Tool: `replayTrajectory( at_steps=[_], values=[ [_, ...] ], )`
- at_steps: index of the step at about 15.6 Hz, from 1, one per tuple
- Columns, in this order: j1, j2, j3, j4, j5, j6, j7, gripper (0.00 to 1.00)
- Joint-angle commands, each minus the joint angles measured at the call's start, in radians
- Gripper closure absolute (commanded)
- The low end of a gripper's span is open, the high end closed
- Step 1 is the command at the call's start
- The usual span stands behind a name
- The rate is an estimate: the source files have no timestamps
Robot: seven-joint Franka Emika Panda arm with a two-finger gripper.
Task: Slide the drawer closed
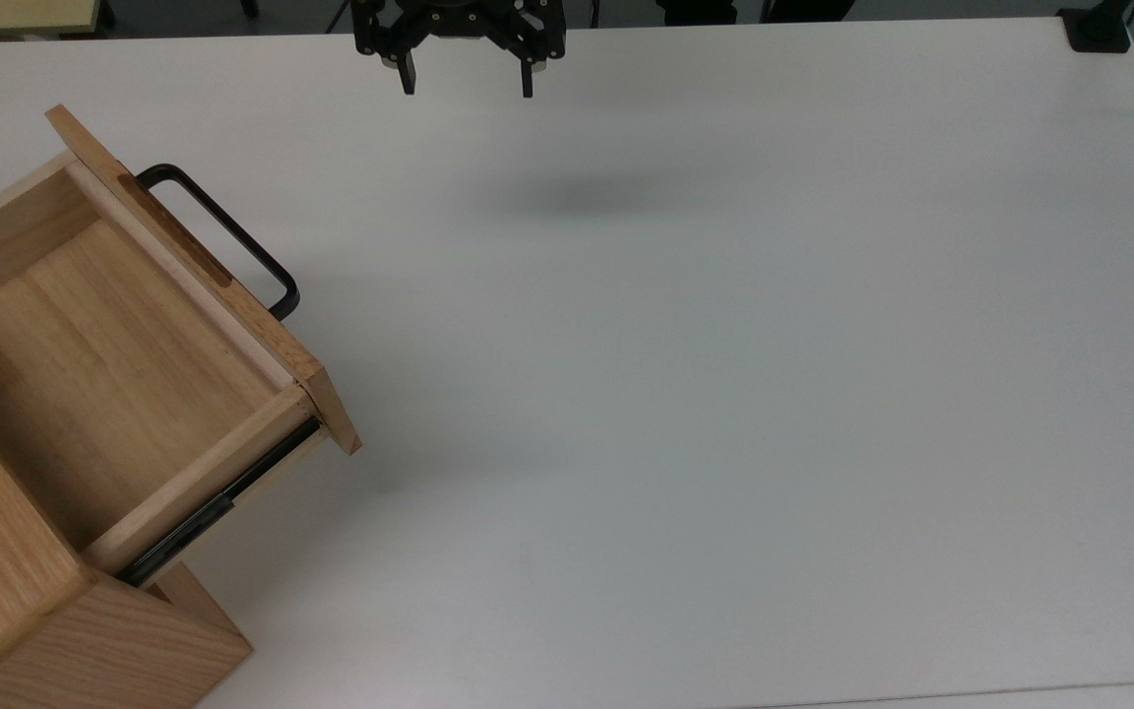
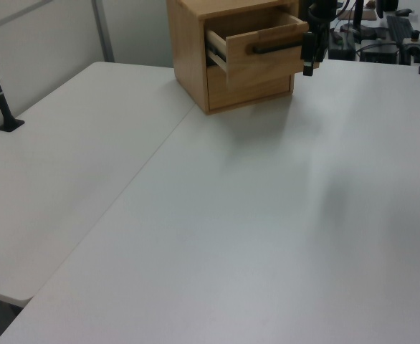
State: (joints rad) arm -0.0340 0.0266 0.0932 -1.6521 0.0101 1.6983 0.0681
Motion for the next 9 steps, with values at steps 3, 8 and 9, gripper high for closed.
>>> replayTrajectory(
  at_steps=[3,8,9],
  values=[
    [0.005,0.012,-0.003,0.029,0.007,-0.037,0.002,0.00],
    [0.005,0.012,-0.003,0.028,0.005,-0.037,-0.001,0.00],
    [0.005,0.010,-0.003,0.028,0.005,-0.037,-0.013,0.00]
  ],
)
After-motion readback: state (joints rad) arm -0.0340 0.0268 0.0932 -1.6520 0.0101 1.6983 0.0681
